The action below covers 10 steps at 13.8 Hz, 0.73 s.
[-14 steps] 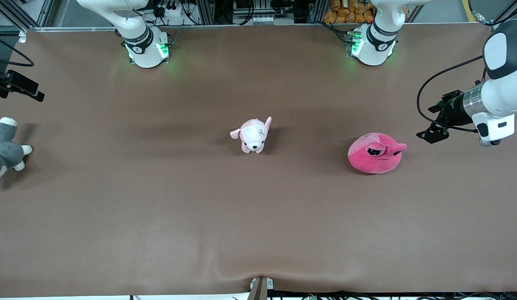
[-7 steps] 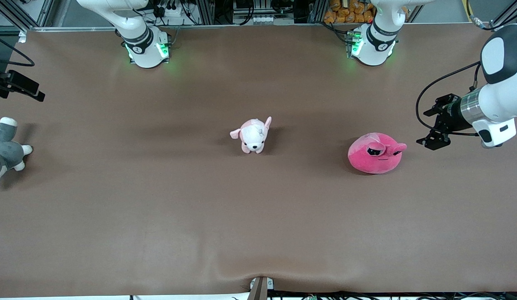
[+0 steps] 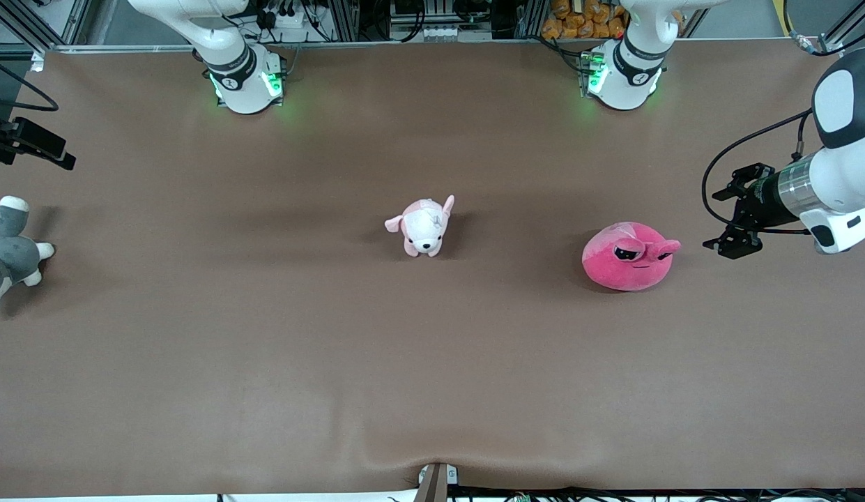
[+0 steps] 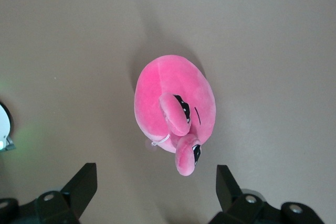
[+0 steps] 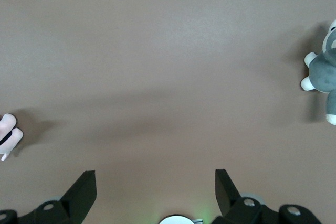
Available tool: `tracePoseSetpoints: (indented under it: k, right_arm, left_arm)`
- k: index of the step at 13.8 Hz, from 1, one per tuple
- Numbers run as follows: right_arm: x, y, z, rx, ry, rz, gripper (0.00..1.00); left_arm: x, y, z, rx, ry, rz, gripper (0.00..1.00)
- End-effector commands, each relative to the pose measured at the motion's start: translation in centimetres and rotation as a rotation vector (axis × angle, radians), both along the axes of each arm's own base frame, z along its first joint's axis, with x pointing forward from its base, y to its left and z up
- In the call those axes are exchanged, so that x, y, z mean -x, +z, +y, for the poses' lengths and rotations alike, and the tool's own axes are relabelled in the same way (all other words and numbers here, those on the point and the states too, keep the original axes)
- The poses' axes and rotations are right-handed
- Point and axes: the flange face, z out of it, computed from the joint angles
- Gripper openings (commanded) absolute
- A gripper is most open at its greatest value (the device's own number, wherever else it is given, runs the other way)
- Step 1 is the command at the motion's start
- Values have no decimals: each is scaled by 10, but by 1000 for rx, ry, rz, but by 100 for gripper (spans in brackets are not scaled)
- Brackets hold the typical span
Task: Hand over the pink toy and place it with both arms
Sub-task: 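Move the left gripper toward the pink plush toy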
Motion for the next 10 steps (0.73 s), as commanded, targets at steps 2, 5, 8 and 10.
tracePoseSetpoints:
  k: [2, 5, 8, 10]
  right_arm:
    - [5, 4, -8, 12, 8, -3, 100]
    - [5, 2, -15, 11, 14, -1, 100]
    - [5, 2, -13, 11, 16, -1, 100]
    - [5, 1, -18, 10, 10, 2, 100]
  left_arm:
    - [-4, 4, -2, 9, 38, 13, 100]
    - [-4, 3, -2, 9, 40, 14, 100]
    - [-5, -2, -1, 7, 55, 25, 100]
    - [-7, -8, -1, 4, 79, 37, 100]
